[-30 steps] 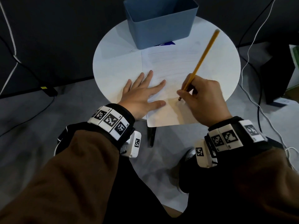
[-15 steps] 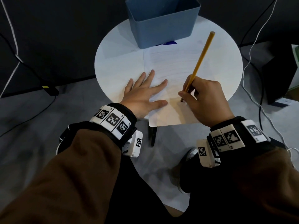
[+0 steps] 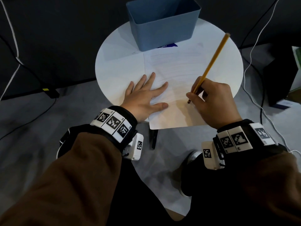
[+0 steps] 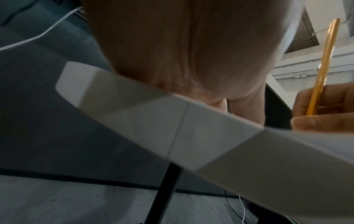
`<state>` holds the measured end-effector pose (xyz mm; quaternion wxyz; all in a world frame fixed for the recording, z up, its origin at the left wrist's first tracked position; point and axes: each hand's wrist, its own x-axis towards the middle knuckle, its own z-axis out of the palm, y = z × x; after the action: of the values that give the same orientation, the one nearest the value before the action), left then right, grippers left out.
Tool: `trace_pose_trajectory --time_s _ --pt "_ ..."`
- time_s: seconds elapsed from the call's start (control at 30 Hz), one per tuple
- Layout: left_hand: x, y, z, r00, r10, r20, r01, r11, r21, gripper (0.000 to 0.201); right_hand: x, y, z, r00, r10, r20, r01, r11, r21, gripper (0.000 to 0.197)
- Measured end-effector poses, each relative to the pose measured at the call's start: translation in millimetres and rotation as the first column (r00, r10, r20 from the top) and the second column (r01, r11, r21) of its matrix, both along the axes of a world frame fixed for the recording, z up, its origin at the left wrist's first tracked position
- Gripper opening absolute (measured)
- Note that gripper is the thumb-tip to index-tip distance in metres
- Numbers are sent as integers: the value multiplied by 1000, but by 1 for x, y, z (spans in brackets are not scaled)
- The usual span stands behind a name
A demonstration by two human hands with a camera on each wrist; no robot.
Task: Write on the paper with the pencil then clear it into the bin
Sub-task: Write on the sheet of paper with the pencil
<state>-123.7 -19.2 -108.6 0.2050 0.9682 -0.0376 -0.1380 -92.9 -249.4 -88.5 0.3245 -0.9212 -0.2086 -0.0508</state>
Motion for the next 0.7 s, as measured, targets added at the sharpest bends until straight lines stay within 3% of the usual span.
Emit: trace_pose_trajectory --time_s 0.23,0.47,0.7 --pt "1 1 1 1000 -12 1 12 1000 20 67 4 -17 7 993 -119 15 117 991 70 12" --pt "0 1 1 1000 -11 0 11 1000 6 66 1 -10 2 997 -74 -20 74 997 18 13" --pt "0 1 1 1000 -11 -6 12 1000 21 66 9 -30 6 975 -221 37 217 972 94 12"
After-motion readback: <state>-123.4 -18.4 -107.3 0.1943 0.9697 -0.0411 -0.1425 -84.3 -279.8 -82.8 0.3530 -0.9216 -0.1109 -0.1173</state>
